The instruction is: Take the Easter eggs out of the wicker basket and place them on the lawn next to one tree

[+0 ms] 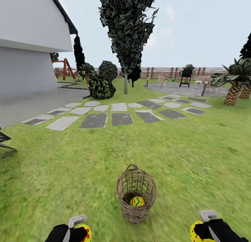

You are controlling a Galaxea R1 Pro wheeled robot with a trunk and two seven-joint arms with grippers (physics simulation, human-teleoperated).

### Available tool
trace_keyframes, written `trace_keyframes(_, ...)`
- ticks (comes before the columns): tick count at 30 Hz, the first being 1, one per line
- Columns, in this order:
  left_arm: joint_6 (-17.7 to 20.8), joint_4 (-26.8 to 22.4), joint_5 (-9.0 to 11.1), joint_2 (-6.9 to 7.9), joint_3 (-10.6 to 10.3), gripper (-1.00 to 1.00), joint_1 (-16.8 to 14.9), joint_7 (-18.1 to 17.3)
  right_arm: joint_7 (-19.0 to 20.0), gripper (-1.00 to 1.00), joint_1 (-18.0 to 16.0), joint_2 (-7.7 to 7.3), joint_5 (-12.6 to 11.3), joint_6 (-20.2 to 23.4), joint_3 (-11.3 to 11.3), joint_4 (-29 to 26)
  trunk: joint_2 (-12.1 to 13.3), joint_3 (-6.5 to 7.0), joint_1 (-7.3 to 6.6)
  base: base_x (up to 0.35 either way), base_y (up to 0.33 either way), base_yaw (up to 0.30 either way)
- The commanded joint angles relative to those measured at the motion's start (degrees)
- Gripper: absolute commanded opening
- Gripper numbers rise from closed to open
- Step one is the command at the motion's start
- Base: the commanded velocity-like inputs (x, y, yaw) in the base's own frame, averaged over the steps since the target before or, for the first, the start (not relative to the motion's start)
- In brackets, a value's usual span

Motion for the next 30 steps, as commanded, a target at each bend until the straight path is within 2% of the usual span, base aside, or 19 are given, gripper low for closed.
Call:
trace_keyframes(1,0.29,-0.15,-0.60,-0.09,0.47,-1.00,-0.01,-0.54,-0.01,-1.00,-0.05,-0.10,-0.23,0.28,0.34,-0.07,-0.04,-0.06,0.00,0.000,0.000,-0.268)
trace_keyframes(7,0.27,-0.15,-0.60,-0.27,0.47,-1.00,-0.03,-0.47,-0.03,-1.00,-0.05,-0.34,-0.23,0.28,0.34,-0.06,-0.04,-0.06,0.00,0.000,0.000,-0.268)
trace_keyframes(10,0.28,-0.52,-0.47,0.12,0.69,-1.00,-0.02,-0.36,-0.04,-1.00,-0.05,-0.45,-0.22,0.28,-1.44,-0.07,-0.04,-0.06,0.00,0.000,0.000,-0.268)
trace_keyframes(11,0.39,-2.09,-0.49,1.51,0.90,-1.00,-0.03,-0.43,-0.05,-1.00,-0.05,-0.45,-0.20,0.28,-1.55,-0.07,-0.04,-0.06,0.00,0.000,0.000,-0.268)
trace_keyframes(12,0.70,-3.05,-0.31,3.50,0.98,-1.00,-0.03,-0.86,-0.04,-1.00,-0.05,-0.44,-0.17,0.28,-1.57,-0.07,-0.04,-0.06,0.00,0.000,0.000,-0.268)
trace_keyframes(13,0.94,-3.55,0.56,5.28,1.11,-1.00,-0.03,-1.68,-0.05,-1.00,-0.05,-0.43,-0.15,0.28,-1.58,-0.07,-0.04,-0.06,0.00,0.000,0.000,-0.268)
trace_keyframes(15,1.12,-3.85,3.27,7.13,1.23,-1.00,0.00,-3.21,-0.04,-1.00,-0.05,-0.39,-0.15,0.28,-1.59,-0.05,-0.04,-0.06,0.00,0.000,0.000,-0.268)
trace_keyframes(16,1.15,-3.89,3.99,7.48,1.20,-1.00,-0.02,-3.51,-0.05,-1.00,-0.05,-0.36,-0.15,0.28,-1.59,-0.03,-0.04,-0.06,0.00,0.000,0.000,-0.268)
trace_keyframes(19,1.20,-4.57,4.45,7.79,1.24,-1.00,-0.03,-3.62,-0.06,-1.00,-0.05,-0.26,-0.15,0.28,-1.54,0.02,-0.04,-0.06,0.00,0.000,0.000,-0.268)
trace_keyframes(30,1.17,-4.19,4.41,7.03,0.82,-1.00,-0.02,-3.37,-0.06,-1.00,-0.05,-0.11,-0.15,0.28,-1.58,0.02,-0.04,-0.06,0.00,0.000,0.000,-0.268)
